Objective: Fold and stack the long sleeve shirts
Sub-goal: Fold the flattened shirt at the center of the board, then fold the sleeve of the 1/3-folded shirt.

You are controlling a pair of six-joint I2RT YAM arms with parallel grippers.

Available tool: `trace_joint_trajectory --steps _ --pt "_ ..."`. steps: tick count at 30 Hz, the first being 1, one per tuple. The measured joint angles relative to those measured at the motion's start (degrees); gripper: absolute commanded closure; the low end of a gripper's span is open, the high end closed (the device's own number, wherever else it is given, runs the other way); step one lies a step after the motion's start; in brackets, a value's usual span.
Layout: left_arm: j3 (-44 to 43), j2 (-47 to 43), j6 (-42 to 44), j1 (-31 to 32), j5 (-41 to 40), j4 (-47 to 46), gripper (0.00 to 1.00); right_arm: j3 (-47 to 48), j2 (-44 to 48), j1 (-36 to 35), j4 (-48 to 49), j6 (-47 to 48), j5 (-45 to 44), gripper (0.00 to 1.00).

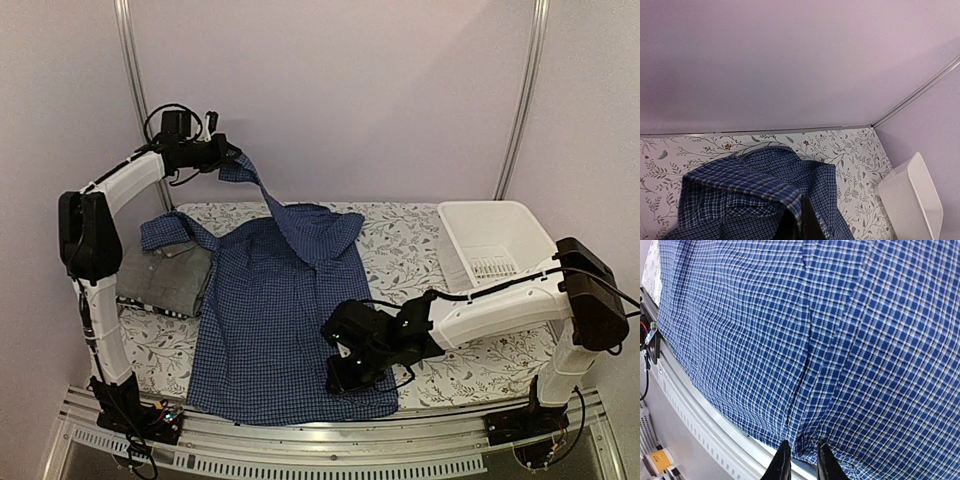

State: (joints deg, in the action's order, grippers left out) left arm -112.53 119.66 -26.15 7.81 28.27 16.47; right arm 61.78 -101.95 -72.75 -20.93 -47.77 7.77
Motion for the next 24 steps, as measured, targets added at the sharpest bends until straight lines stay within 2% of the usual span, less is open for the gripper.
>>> trace_joint_trajectory --steps 2,6,13,18,24 --pt "0.72 -0.46 0.02 0.0 -0.07 -0.61 1.0 0.0 0.09 0.0 -0.02 -0.09 -0.42 0.67" --pt "2.73 -0.96 0.07 0.0 -0.09 -1.07 1.0 -0.68 2.23 0.44 0.07 -0.79 -2.54 0.64" --pt "4.72 -0.96 0.11 0.09 0.17 -1.2 1.0 -8.41 12.98 3.41 0.42 -3.17 -5.62 0.8" --pt "4.76 -0.96 0.33 0.42 2.25 -2.25 1.0 -13.07 13.51 3.93 1.25 -4.92 -6.16 0.89" --pt "8.11 -2.91 2.1 2.95 5.66 -2.82 1.0 -18.82 12.85 3.96 4.57 -7.39 -5.4 0.94"
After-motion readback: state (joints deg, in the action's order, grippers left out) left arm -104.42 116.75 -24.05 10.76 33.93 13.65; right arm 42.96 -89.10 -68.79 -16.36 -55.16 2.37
